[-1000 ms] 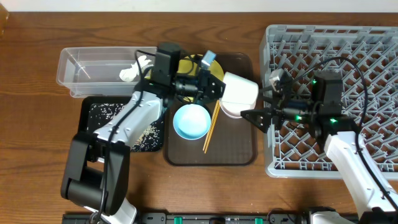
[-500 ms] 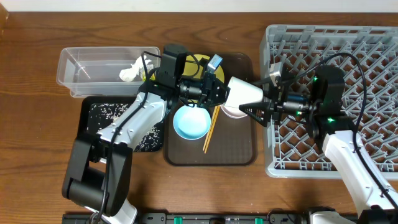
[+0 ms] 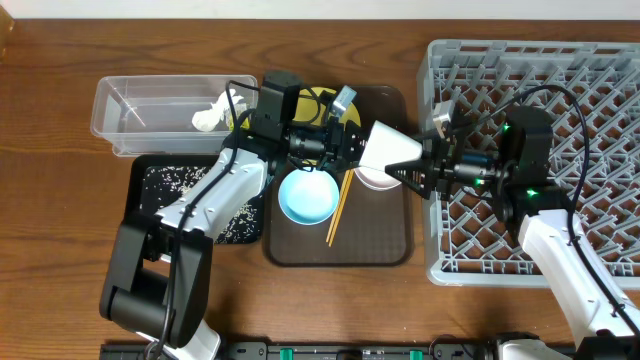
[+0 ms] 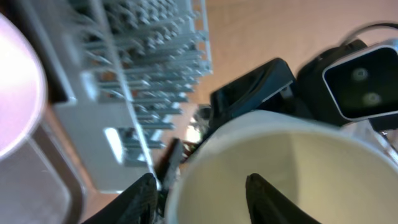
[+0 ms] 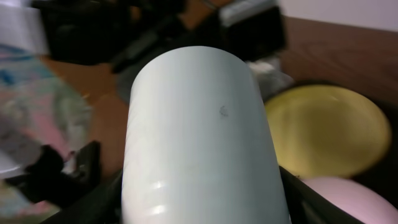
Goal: Sort waste into correct bins and load items into the dishwasher rack
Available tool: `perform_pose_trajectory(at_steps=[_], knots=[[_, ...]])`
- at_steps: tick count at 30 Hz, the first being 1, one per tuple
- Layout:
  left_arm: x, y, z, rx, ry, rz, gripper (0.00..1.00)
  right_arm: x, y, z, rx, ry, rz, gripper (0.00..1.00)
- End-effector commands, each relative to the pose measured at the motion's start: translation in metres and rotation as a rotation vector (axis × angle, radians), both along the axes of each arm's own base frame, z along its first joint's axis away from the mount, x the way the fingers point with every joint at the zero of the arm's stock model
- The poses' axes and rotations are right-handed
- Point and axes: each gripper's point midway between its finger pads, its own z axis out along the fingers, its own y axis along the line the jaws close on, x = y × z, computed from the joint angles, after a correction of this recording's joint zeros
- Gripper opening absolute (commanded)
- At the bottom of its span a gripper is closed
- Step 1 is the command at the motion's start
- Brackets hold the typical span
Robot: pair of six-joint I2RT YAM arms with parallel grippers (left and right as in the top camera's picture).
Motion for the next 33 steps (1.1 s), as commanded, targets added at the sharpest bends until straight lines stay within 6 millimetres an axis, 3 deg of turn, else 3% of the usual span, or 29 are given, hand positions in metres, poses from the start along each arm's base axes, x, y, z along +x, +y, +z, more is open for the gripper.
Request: perform_pose_trajectory(at_steps=[1,6,10,13,20,25,33], knots=[[0.029,0.014,-0.021,0.117,-0.125,0.137,0.52,0.021,-0.011,-0.012,-0.088,0.016,-0.139,0.52],[0.050,0.057,-0.057,0.326,-0.161,0.268,0.55,0.028,-0.034,-0.021,-0.172,0.065,-0.277,0.50],[0.048,0.102,-0.074,0.528,-0.199,0.323,0.55,0.028,-0.070,-0.017,-0.278,0.133,-0.449,0.46],[0.037,0.125,-0.069,0.642,-0.244,0.328,0.56,0.021,-0.106,-0.007,-0.374,0.205,-0.594,0.38],[0.018,0.179,-0.048,0.932,-0.317,0.442,0.56,-0.005,-0.187,0.011,-0.585,0.412,-0.929,0.02],[0.017,0.191,-0.029,0.969,-0.376,0.503,0.56,-0.022,-0.220,0.004,-0.714,0.522,-1.046,0.01],[0.015,0.191,-0.029,0.969,-0.364,0.509,0.56,-0.039,-0.255,-0.046,-0.921,0.780,-1.125,0.01]])
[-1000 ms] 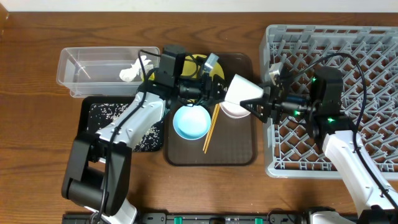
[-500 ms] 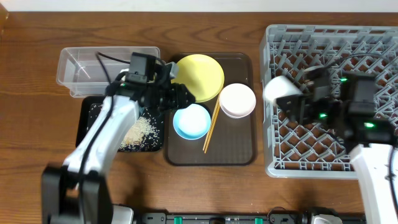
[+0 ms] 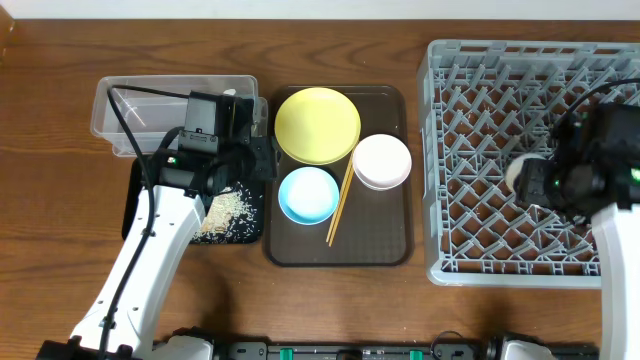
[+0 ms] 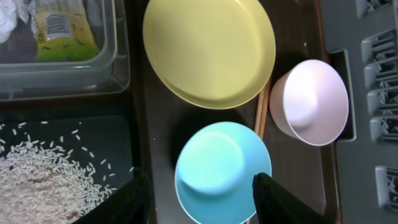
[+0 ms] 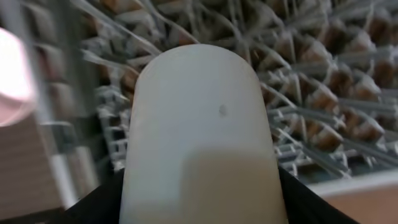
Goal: Sort waste into correct bins and load items into the dishwasher rack
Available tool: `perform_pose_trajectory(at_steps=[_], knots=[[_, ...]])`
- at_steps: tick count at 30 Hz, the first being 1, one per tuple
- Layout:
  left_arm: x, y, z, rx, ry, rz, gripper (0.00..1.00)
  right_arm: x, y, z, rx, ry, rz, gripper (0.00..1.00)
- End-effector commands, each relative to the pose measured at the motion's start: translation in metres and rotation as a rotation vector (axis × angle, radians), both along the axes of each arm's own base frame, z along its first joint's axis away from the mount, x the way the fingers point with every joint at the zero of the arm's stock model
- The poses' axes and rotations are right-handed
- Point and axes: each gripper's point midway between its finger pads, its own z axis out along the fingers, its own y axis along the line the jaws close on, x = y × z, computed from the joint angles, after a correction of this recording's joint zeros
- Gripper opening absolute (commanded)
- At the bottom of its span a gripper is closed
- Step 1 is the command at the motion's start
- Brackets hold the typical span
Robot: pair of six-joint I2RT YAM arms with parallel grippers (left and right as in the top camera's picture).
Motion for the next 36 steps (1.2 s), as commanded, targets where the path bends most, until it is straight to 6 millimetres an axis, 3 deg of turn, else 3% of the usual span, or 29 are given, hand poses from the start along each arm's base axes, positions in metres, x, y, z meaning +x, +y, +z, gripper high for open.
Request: perform_pose_trajectory(at_steps=[1,10,15,17,19,20,22,26,30,33,36], knots=[[0.001,0.005,0.001,0.027,-0.009,0.012,0.56,0.002,-0.023,-0.011,-0.072,0.060,-0.090,0.01],[0.001,0.005,0.001,0.027,-0.008,0.012,0.56,0.018,-0.026,-0.047,-0.057,0.152,-0.088,0.03],[0.001,0.005,0.001,0.027,-0.009,0.012,0.56,0.023,-0.021,-0.065,-0.018,0.196,-0.077,0.18],[0.001,0.005,0.001,0.027,-0.009,0.012,0.56,0.025,-0.018,-0.071,0.003,0.207,-0.073,0.35],[0.001,0.005,0.001,0.027,-0.009,0.012,0.56,0.027,-0.016,-0.075,0.019,0.210,-0.070,0.74],[0.001,0.005,0.001,0.027,-0.008,0.012,0.56,0.028,-0.016,-0.075,0.018,0.208,-0.070,0.87],[0.000,0.005,0.001,0.028,-0.005,0.012,0.56,0.030,-0.016,-0.075,0.017,0.199,-0.070,0.99],[-0.002,0.009,-0.002,0.046,0.011,0.023,0.56,0.036,-0.017,-0.069,0.013,0.176,-0.070,0.99],[-0.009,0.033,-0.011,0.137,0.060,0.147,0.56,0.056,-0.007,-0.045,0.045,0.088,-0.013,0.98],[-0.018,0.054,-0.016,0.214,0.099,0.248,0.56,0.085,0.016,-0.014,0.094,-0.049,0.117,0.94],[-0.027,0.075,-0.015,0.284,0.119,0.371,0.56,0.114,0.056,0.014,0.152,-0.204,0.333,0.90]])
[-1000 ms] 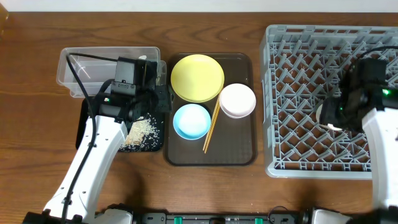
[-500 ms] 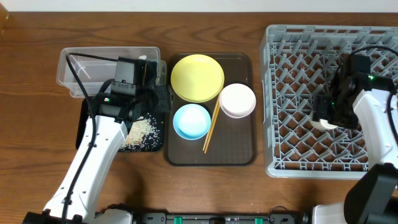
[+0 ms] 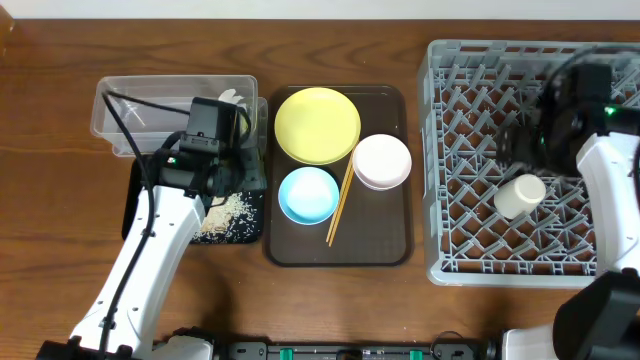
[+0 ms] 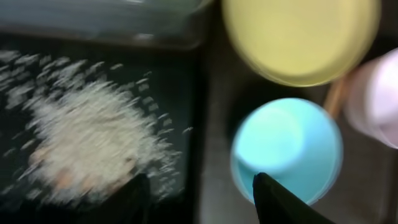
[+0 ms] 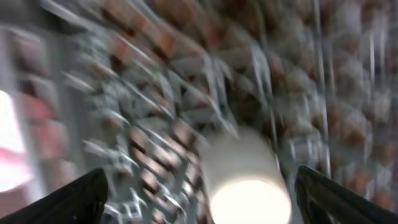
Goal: Sort waste into correct bins and load items into the dishwasher rack
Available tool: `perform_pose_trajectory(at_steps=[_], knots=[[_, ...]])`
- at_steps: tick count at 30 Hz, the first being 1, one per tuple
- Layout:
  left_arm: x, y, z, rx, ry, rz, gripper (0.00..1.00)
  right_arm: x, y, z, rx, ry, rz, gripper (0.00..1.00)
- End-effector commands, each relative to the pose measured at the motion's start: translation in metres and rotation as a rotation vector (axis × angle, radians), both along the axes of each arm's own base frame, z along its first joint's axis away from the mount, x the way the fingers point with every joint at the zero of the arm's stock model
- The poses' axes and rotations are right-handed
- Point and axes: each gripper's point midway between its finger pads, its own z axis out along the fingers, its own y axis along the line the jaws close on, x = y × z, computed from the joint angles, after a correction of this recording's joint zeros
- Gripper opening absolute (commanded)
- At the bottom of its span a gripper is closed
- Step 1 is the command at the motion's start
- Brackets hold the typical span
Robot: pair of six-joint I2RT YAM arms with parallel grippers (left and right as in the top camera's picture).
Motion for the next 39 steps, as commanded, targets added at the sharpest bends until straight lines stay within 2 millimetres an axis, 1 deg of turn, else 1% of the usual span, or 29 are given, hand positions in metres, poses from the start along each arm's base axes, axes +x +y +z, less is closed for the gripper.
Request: perform_pose_trajectory(at_steps=[1,3,4,5,8,11,14,22,24,29,31,32,35,36,39], knots=[[-0.004,0.036,0.012,0.125,-0.037,0.199,0.56,0.024,0.061,0.039,0.094,-0.182,0.302,0.88],[-0.009,0.046,0.019,0.138,-0.053,0.275,0.56,0.032,0.092,0.045,0.085,-0.244,0.447,0.86],[-0.010,0.049,0.021,0.133,-0.061,0.291,0.56,0.034,0.102,0.046,0.075,-0.256,0.492,0.85],[-0.012,0.052,0.025,0.124,-0.073,0.312,0.56,0.034,0.117,0.045,0.061,-0.270,0.560,0.84],[-0.014,0.063,0.037,0.106,-0.110,0.364,0.56,0.035,0.149,0.040,0.024,-0.289,0.700,0.81],[-0.017,0.074,0.044,0.100,-0.134,0.400,0.56,0.041,0.164,0.026,-0.046,-0.272,0.744,0.80],[-0.019,0.079,0.045,0.101,-0.131,0.417,0.56,0.044,0.178,0.006,-0.073,-0.236,0.776,0.79],[-0.021,0.079,0.043,0.106,-0.117,0.417,0.57,0.049,0.210,-0.063,-0.052,-0.119,0.851,0.75],[-0.021,0.079,0.043,0.106,-0.117,0.417,0.57,0.050,0.214,-0.076,-0.053,-0.099,0.859,0.72],[-0.021,0.079,0.043,0.105,-0.116,0.417,0.57,0.050,0.211,-0.110,-0.059,-0.021,0.815,0.61],[-0.021,0.079,0.043,0.105,-0.116,0.417,0.57,0.047,0.211,-0.121,-0.058,0.008,0.818,0.49],[-0.021,0.079,0.043,0.106,-0.117,0.417,0.57,0.046,0.211,-0.124,-0.059,0.016,0.816,0.40],[-0.021,0.079,0.043,0.105,-0.117,0.417,0.57,0.048,0.208,-0.126,-0.064,0.026,0.767,0.19],[-0.021,0.079,0.043,0.105,-0.116,0.417,0.57,0.050,0.205,-0.125,-0.074,0.024,0.747,0.15],[-0.021,0.079,0.043,0.105,-0.116,0.417,0.57,0.054,0.198,-0.124,-0.107,0.021,0.711,0.07]])
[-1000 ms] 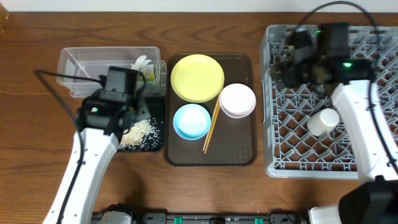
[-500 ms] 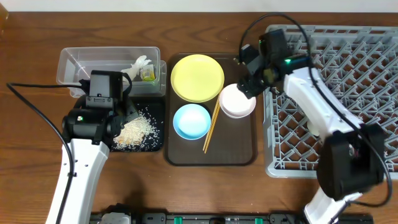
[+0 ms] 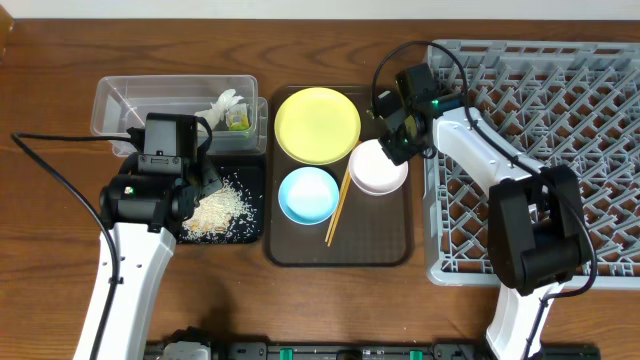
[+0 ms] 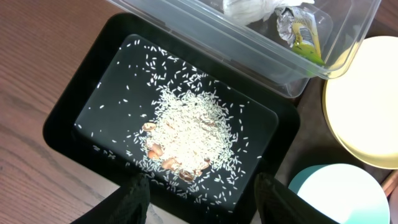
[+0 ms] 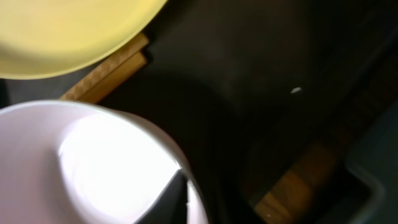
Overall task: Sort waste into correct bins and load items into the dishwasher rack
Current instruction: 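Reach the right gripper to the pink bowl and grasp its rim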
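My right gripper (image 3: 392,148) reaches across from the grey dishwasher rack (image 3: 600,150) to the pink bowl (image 3: 375,170) on the brown tray (image 3: 380,240). In the right wrist view the gripper (image 5: 194,186) sits on the pink bowl's (image 5: 93,162) rim, one finger inside the bowl, the other lost against the dark tray. A yellow plate (image 3: 317,124), a blue bowl (image 3: 307,194) and chopsticks (image 3: 340,205) also lie on the tray. My left gripper (image 4: 202,186) hangs open and empty over the black bin (image 4: 68,134) of rice. The white cup is hidden.
A clear bin (image 3: 130,105) at the back left holds a crumpled tissue (image 3: 222,103) and a yellow-green wrapper (image 3: 236,120). The rack fills the right side of the table. My right arm crosses the rack's left edge.
My right gripper has left the rack, where the cup lay, and now sits on the pink bowl's rim. My left gripper has shifted left, over the rice bin.
First both grippers met at a white cup above the tray. Then the right one held the cup over the rack and the left was back by the bins. Then the cup lay in the rack with the right gripper open above it. Now the right is at the pink bowl.
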Available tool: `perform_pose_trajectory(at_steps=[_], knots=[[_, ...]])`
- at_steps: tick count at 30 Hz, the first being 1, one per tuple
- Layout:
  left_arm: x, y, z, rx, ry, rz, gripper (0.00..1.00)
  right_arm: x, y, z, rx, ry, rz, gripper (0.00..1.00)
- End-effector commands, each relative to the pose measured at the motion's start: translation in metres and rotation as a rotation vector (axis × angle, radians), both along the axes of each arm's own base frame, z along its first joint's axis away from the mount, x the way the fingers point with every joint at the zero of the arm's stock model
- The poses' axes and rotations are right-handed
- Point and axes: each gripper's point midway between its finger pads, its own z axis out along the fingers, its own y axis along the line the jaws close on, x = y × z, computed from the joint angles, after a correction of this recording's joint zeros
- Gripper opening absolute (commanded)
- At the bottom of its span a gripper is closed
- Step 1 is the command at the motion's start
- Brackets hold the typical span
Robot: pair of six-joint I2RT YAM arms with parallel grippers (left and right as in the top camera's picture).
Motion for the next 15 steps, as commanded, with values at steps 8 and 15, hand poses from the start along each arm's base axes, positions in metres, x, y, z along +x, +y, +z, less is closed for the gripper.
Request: perform_pose_trajectory(at_steps=[8,15], knots=[[0.000,0.003,0.002,0.005,-0.006,0.020,0.57,0.013,-0.011,0.052,-0.012,-0.124,-0.073,0.01],[0.000,0.003,0.002,0.005,-0.006,0.020,0.57,0.031,-0.050,0.151,-0.075,-0.413,-0.191,0.01]])
